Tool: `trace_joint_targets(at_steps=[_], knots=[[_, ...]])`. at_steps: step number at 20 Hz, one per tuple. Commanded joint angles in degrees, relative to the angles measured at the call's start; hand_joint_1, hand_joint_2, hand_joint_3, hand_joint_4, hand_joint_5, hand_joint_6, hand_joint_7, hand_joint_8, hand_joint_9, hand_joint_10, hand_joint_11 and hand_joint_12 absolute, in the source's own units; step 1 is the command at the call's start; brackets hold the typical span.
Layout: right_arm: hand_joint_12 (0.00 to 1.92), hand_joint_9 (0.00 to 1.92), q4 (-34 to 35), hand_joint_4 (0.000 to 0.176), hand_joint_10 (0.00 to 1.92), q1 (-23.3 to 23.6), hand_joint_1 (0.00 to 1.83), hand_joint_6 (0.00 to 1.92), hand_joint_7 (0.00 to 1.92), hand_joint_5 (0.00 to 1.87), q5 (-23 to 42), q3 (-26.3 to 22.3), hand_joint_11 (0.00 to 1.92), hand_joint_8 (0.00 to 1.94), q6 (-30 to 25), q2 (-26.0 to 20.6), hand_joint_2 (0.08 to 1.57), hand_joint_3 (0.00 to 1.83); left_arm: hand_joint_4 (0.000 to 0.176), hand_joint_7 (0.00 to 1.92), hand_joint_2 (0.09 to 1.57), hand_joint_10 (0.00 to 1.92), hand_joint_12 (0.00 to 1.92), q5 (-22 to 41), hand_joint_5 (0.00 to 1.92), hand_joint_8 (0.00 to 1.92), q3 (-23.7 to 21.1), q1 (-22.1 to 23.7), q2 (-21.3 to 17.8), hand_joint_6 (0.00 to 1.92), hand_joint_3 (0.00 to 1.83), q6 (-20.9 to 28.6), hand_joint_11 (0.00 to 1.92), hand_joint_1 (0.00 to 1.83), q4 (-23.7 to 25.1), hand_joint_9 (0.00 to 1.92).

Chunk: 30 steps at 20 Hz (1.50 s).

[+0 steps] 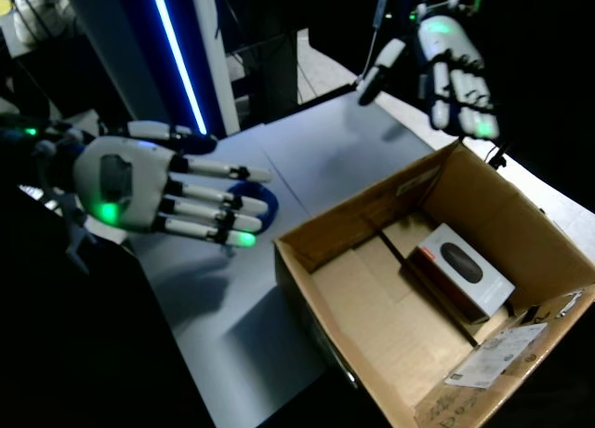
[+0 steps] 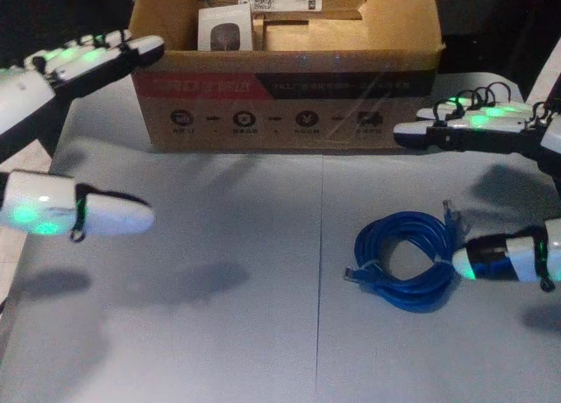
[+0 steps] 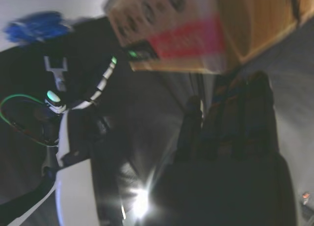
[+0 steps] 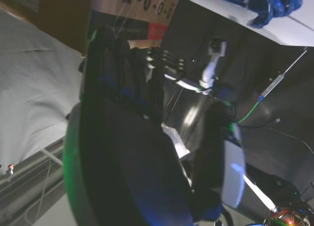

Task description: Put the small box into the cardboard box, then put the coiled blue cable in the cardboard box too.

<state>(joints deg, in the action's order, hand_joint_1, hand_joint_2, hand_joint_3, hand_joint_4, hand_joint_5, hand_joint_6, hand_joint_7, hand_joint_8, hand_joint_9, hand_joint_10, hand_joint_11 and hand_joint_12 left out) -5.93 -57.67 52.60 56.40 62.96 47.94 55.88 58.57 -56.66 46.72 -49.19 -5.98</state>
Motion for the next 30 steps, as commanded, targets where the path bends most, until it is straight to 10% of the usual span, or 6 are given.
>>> trace_joint_targets(at_steps=[1, 8, 30], knots=[[0.05, 0.14, 0.28, 0.176, 0.0, 0.79, 0.67, 0.0, 0.18, 0.26, 6.83, -0.08, 0.0, 0.0, -0.58, -0.2, 0.93, 0.0, 0.176, 0.0, 0.8, 0.0, 0.0, 9.27, 0.08, 0.0, -1.04, -0.71, -1.31, 0.01, 0.0, 0.1, 0.0, 0.63, -0.44, 0.0], [0.02, 0.09, -6.53, 0.175, 0.0, 4.69, 0.77, 0.0, 0.08, 0.24, -0.98, -0.26, 0.0, 0.0, -0.59, 1.43, 0.86, 0.0, 0.176, 0.03, 0.78, 0.0, 0.0, 17.17, 0.09, 0.01, -7.44, -12.68, -5.13, 0.0, 0.0, -1.05, 0.0, 0.67, -5.29, 0.0], [0.35, 0.15, -17.59, 0.176, 0.0, 8.85, 0.96, 0.0, 0.08, 0.26, -20.97, 6.11, 0.0, 0.0, -0.57, 9.77, 0.85, 0.0, 0.176, 0.0, 0.85, 0.0, 0.0, 18.02, 0.08, 0.0, -7.45, -12.98, -3.28, 0.0, 0.0, -0.72, 0.0, 0.57, -6.01, 0.0]])
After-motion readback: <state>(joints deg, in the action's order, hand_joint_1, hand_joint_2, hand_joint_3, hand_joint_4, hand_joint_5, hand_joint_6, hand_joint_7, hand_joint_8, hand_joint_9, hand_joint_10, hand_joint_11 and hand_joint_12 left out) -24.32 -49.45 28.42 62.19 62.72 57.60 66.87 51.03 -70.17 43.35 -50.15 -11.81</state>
